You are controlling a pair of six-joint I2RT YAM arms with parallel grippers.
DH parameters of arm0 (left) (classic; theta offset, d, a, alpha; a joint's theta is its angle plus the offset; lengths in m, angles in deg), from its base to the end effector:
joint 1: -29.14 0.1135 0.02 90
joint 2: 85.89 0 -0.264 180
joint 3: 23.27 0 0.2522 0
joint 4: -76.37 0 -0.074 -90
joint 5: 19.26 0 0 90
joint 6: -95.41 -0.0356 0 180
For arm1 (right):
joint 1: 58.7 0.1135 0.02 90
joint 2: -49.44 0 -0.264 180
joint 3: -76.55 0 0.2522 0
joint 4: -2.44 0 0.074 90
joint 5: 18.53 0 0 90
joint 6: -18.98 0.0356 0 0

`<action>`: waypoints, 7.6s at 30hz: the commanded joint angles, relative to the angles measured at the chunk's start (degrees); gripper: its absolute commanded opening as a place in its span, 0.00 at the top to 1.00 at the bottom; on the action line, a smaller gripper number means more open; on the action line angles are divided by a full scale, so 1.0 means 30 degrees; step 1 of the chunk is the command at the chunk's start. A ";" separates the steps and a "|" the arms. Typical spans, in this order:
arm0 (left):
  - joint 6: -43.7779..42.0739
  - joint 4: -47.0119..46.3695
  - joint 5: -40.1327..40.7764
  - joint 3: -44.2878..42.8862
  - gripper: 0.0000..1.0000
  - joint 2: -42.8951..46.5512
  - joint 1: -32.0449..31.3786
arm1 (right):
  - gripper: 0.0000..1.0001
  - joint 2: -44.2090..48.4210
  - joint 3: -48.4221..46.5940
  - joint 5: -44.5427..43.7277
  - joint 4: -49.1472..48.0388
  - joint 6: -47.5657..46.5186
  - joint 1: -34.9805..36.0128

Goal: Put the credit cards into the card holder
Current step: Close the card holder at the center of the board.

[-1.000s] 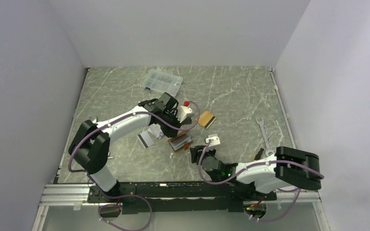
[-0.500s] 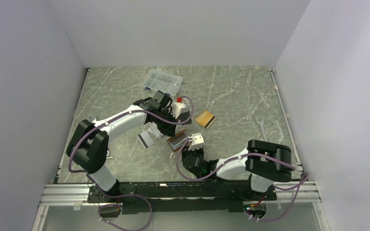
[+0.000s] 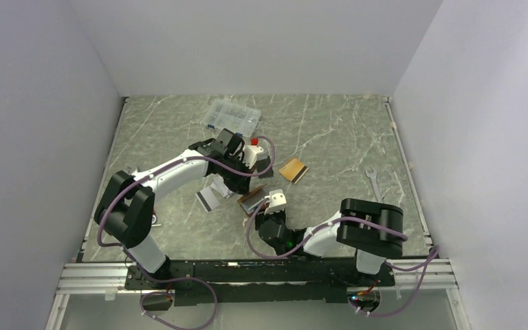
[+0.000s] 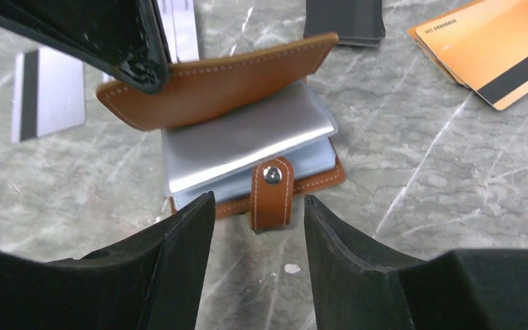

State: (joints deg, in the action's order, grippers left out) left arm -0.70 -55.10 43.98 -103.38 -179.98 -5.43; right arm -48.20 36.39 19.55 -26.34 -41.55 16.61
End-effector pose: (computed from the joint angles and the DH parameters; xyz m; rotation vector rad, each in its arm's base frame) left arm 0.2646 -0.2018 0.2221 1.0805 2.4649 -0.7810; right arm 0.0968 0.2588 0.1164 -0.2239 1.8699 0.3118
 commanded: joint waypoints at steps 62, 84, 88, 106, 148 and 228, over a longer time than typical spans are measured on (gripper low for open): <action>-0.0391 -0.3469 -0.9765 0.1556 0.33 -0.0188 -0.1484 | 0.76 0.4130 0.5659 0.3287 -0.0470 1.0617 -0.4007; -0.6976 -0.6750 0.2542 0.3523 0.92 -0.0730 -0.6028 | 0.62 0.5997 0.7163 0.5553 0.0125 1.4345 -0.5597; -0.7395 -0.7257 0.3710 0.3860 1.00 -0.0851 -0.6561 | 0.65 0.6883 0.7122 0.5283 0.1675 1.5073 -0.5827; -0.8479 -0.7539 0.5277 0.5001 1.00 -0.0311 -0.7696 | 0.73 0.7724 0.4992 0.7256 0.5648 1.3491 -0.8048; -0.9153 -0.8348 0.7623 0.5096 1.00 0.0293 -0.8586 | 1.00 1.1001 0.3175 1.8248 1.1131 1.2092 -1.3272; -1.8163 -0.8929 0.5714 0.8933 0.92 0.2571 -0.6481 | 0.88 0.1162 -0.9573 1.8726 2.0706 0.3919 -1.0542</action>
State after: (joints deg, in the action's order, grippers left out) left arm -54.62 -83.76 61.75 -75.44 -170.84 -24.49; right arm -45.47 9.81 77.07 32.45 -28.39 -15.31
